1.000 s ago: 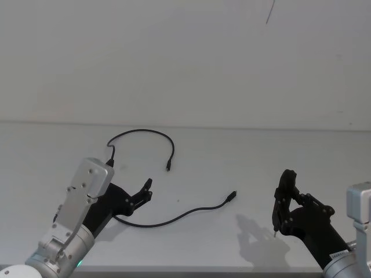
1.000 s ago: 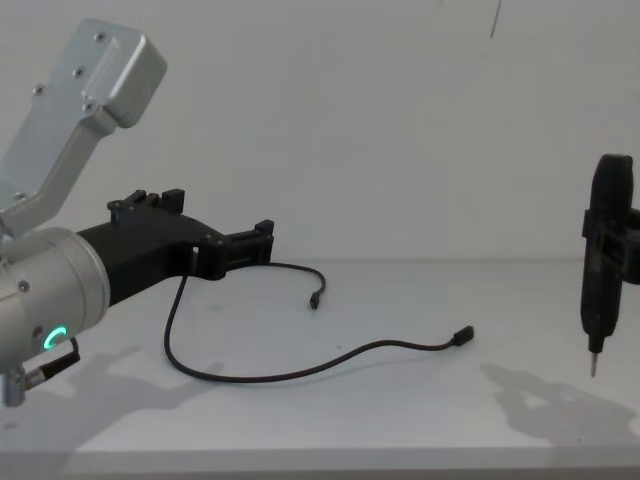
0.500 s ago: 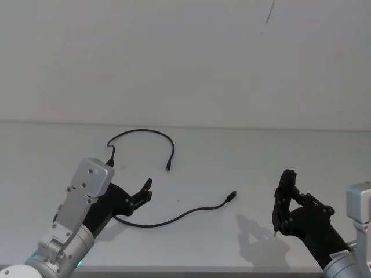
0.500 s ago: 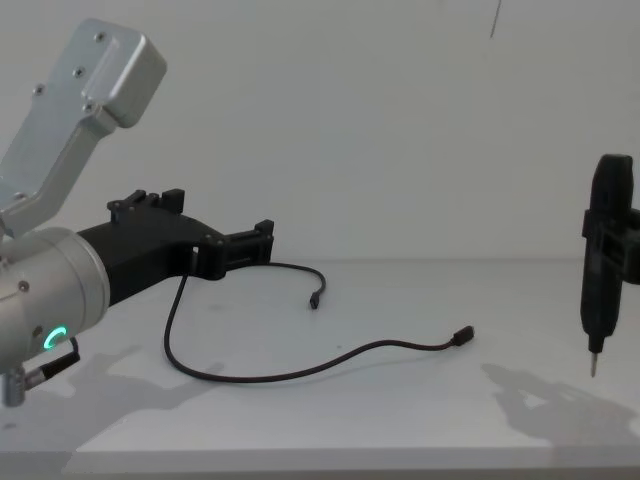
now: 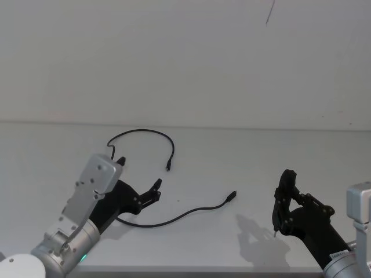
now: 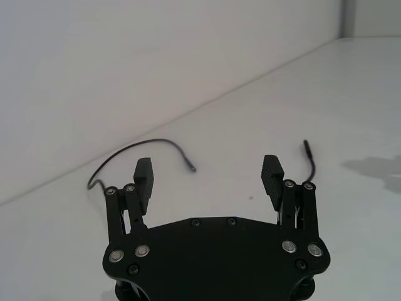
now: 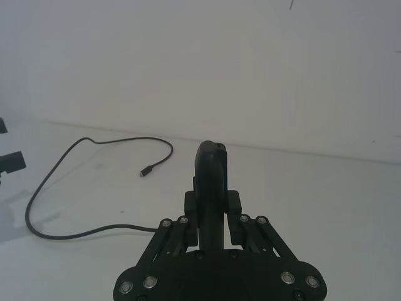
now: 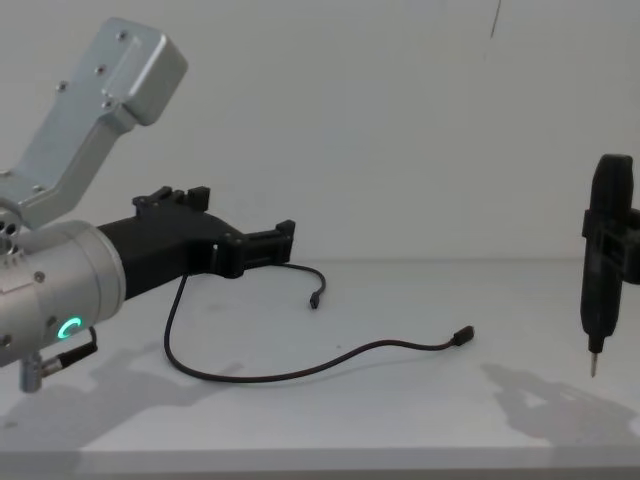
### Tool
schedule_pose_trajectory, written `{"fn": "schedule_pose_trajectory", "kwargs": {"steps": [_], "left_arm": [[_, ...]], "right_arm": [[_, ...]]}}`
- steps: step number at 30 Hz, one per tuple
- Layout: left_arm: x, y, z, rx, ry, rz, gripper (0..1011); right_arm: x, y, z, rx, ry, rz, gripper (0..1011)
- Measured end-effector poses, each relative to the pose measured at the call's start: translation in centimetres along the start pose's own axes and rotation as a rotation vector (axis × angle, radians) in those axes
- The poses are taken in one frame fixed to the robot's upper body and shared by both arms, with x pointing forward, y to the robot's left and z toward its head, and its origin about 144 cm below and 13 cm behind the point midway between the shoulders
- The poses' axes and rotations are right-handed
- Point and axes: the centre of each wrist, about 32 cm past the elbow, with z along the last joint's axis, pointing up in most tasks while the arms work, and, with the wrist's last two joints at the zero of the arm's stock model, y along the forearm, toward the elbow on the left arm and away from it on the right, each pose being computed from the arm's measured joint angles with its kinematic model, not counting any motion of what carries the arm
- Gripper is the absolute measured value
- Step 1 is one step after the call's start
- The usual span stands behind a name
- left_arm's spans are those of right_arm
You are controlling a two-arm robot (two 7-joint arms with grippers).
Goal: Pick up the data cable with the one hand.
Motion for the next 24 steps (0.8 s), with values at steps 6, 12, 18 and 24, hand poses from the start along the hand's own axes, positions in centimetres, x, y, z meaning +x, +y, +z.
{"fn": "schedule_pose_trajectory", "kwargs": {"steps": [6,12,18,24], "left_arm": [[0.8,-0.9,-0.2,-0.007,-0.012,-0.078,1001],[1.6,-1.8,-0.4,-0.015,-0.026,-0.164,1001],[2.4,-2.5,-0.6,-0.018,-0.034,-0.246,1001],[3.4,-3.3,-0.9,-0.013,-0.025,-0.348,1001]], "right_arm": [[0.0,0.0,0.0,0.0,0.0,0.0,269],[0.0,0.0,0.0,0.0,0.0,0.0,269],[0.0,0.0,0.0,0.0,0.0,0.0,269],[0.0,0.0,0.0,0.0,0.0,0.0,269]]}}
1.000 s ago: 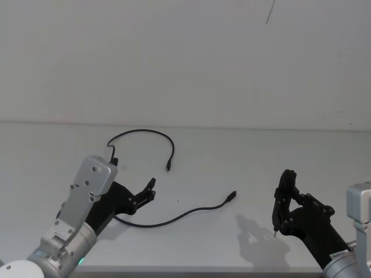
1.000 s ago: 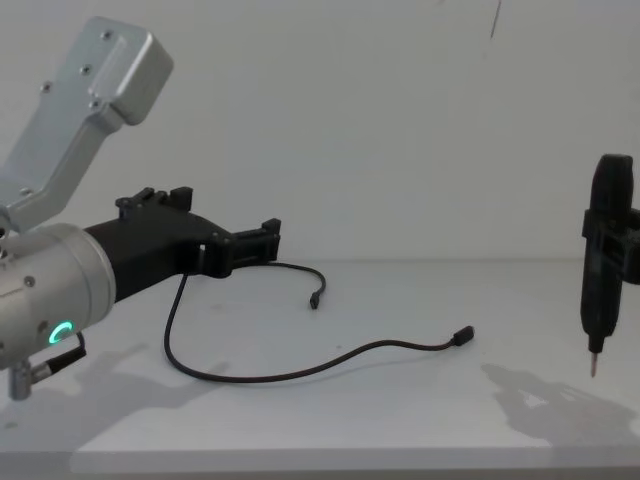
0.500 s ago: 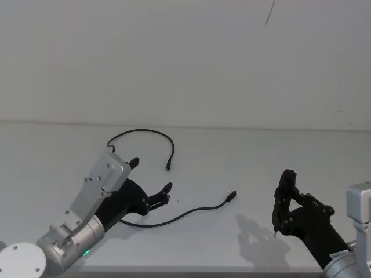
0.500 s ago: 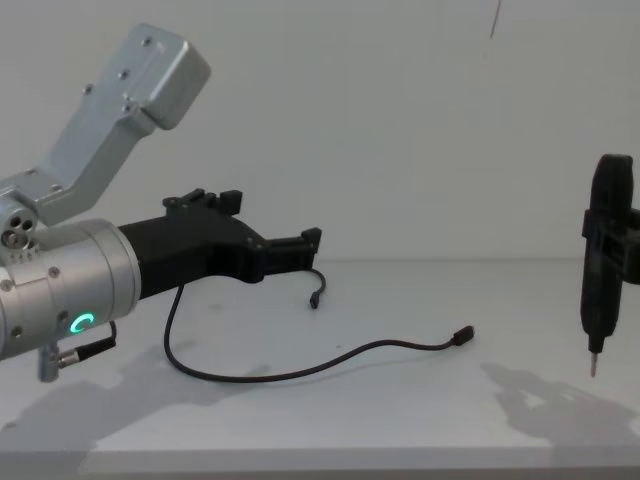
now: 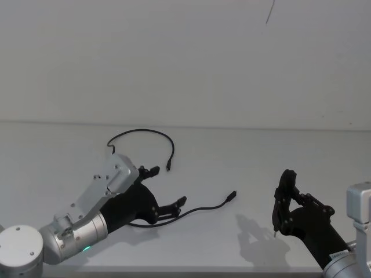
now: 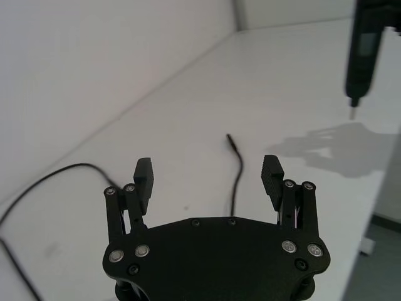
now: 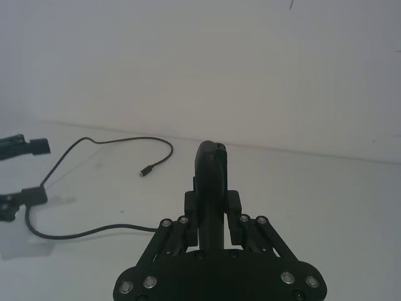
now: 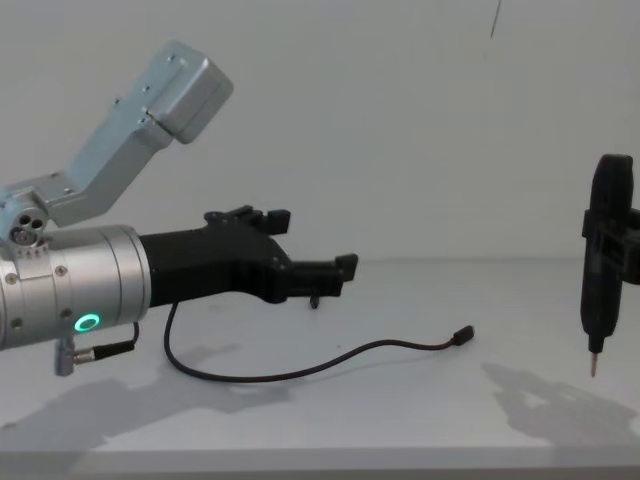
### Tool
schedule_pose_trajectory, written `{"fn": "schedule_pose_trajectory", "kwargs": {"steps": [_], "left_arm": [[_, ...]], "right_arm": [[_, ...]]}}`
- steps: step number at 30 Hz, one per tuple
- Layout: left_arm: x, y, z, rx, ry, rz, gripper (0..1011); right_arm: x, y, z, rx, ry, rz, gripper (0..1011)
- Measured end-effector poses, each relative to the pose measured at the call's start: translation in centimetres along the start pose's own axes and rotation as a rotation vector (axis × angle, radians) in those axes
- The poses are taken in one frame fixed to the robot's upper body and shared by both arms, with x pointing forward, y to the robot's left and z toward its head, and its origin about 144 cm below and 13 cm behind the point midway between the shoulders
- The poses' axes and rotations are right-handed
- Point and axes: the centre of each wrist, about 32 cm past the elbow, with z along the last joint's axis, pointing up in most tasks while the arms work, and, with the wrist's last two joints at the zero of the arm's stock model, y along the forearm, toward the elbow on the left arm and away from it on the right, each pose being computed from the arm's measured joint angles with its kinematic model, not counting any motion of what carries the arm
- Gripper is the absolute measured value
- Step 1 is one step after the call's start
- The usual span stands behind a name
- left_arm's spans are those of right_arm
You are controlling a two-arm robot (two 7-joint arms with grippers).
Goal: Pick up the data cable with the one hand.
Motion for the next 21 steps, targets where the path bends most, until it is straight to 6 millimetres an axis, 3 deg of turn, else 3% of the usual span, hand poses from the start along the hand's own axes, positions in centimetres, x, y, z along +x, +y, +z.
{"fn": "schedule_pose_trajectory", "kwargs": {"steps": [21], "left_arm": [[3.8,-1.5,-1.9,0.054,0.075,-0.247,1001]], "right_arm": [[0.0,0.0,0.0,0.0,0.0,0.0,269]]}}
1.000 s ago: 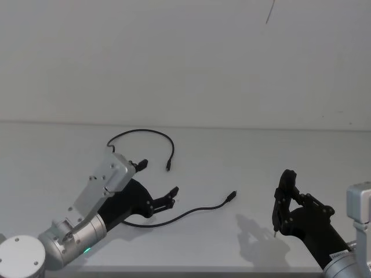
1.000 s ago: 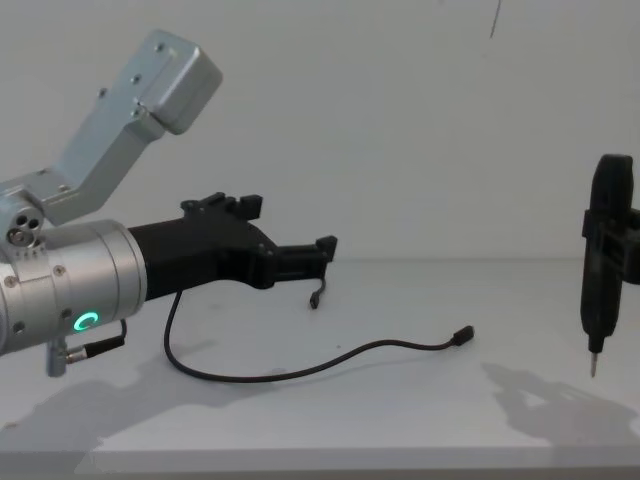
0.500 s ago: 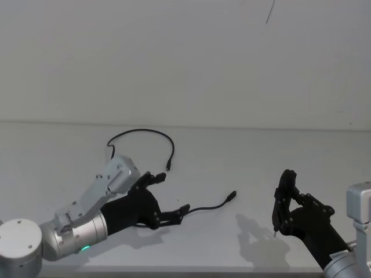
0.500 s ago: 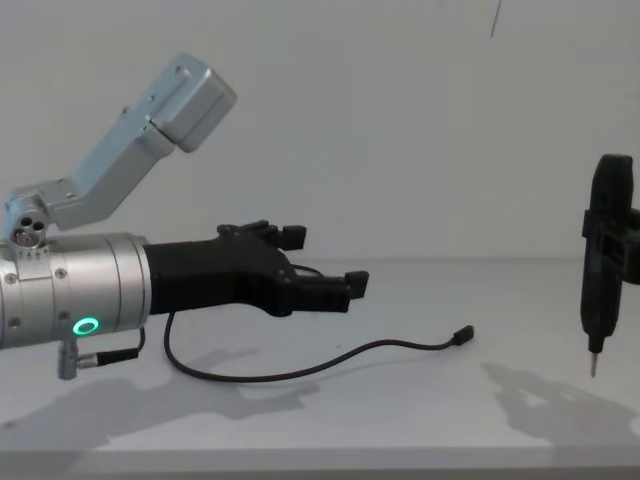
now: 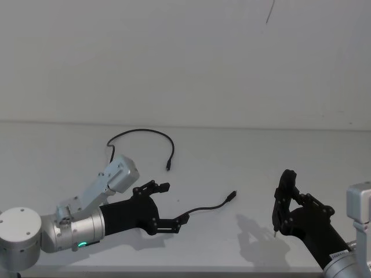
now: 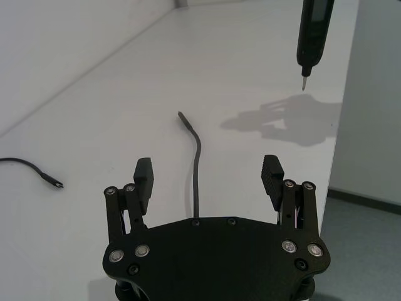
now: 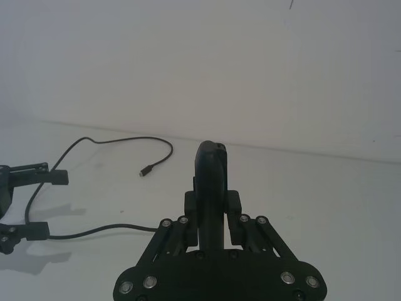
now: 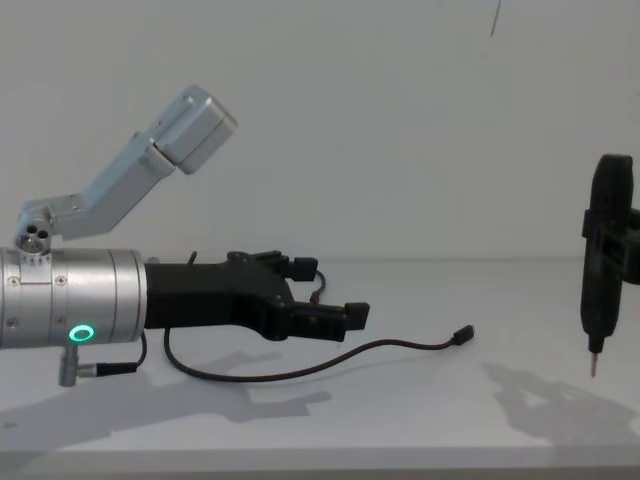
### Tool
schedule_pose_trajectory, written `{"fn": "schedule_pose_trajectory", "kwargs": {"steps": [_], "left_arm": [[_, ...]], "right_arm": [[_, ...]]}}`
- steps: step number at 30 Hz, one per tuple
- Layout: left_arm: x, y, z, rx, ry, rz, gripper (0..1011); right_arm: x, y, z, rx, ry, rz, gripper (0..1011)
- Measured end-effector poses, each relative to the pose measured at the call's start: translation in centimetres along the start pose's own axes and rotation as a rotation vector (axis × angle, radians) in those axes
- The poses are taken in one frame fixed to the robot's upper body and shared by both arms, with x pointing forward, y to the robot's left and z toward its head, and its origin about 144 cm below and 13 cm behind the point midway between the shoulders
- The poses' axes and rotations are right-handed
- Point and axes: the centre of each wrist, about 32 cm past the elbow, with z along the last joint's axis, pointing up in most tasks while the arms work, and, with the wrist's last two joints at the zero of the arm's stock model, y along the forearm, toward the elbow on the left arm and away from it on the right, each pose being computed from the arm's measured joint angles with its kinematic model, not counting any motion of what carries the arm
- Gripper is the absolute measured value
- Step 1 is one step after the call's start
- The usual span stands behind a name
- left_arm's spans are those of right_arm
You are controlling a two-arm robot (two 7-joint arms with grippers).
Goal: Pick up the data cable with the one hand.
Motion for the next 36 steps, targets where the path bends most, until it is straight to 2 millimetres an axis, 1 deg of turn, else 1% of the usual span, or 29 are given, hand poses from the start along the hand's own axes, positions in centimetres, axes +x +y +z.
{"fn": "schedule_pose_trajectory", "kwargs": {"steps": [8,16,36], "left_arm": [[0.8,-0.4,-0.3,0.017,0.015,-0.024,1001],[1.4,-1.2,-0.6,0.035,0.03,-0.043,1001],[1.7,-3.8,-1.2,0.098,0.114,-0.011,1001]], "right_arm": [[0.0,0.0,0.0,0.0,0.0,0.0,269],[0.0,0.0,0.0,0.0,0.0,0.0,269],[0.0,0.0,0.0,0.0,0.0,0.0,269]]}}
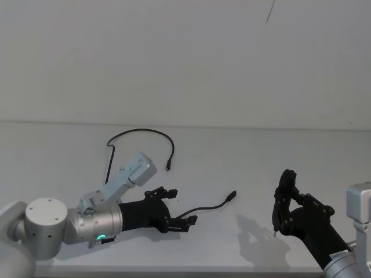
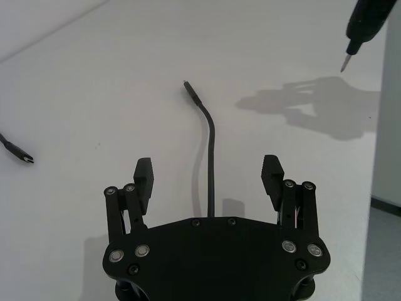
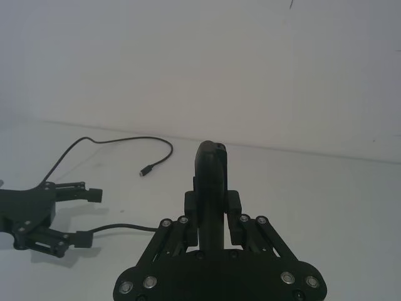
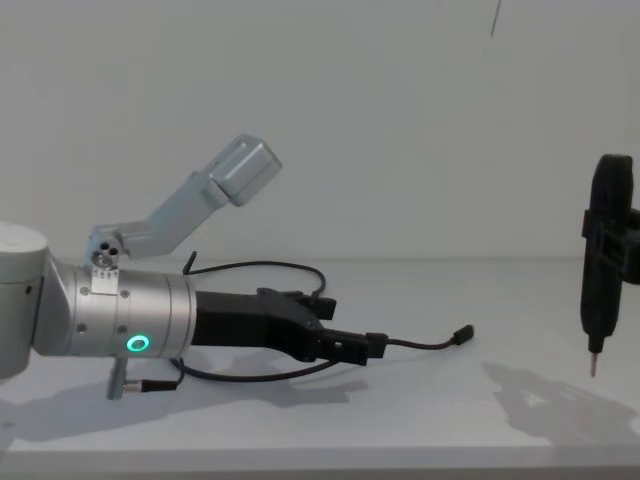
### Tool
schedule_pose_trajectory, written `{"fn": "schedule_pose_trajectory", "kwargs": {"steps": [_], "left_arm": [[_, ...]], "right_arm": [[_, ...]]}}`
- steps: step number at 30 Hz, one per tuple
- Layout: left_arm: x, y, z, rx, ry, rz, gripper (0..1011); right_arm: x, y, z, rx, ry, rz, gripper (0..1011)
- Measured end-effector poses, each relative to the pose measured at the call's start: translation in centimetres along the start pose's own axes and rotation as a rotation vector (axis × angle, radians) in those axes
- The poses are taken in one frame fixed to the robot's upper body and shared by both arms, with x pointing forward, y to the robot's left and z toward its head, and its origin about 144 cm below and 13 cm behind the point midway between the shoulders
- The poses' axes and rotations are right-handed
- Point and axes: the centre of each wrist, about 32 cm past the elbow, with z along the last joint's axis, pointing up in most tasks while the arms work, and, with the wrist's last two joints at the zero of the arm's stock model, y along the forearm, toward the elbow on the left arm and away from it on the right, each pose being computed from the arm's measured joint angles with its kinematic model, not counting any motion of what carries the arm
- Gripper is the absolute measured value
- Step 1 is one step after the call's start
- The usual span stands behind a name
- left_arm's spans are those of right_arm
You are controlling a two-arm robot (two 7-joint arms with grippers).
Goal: Pick up the data cable with the one hand.
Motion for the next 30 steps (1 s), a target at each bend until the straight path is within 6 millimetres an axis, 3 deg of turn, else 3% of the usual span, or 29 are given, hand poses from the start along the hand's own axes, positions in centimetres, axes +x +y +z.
{"fn": "schedule_pose_trajectory", "kwargs": {"steps": [30], "left_arm": [[-1.5,-3.3,0.5,0.066,0.011,-0.01,1001]], "right_arm": [[0.0,0.0,0.0,0.0,0.0,0.0,269]]}}
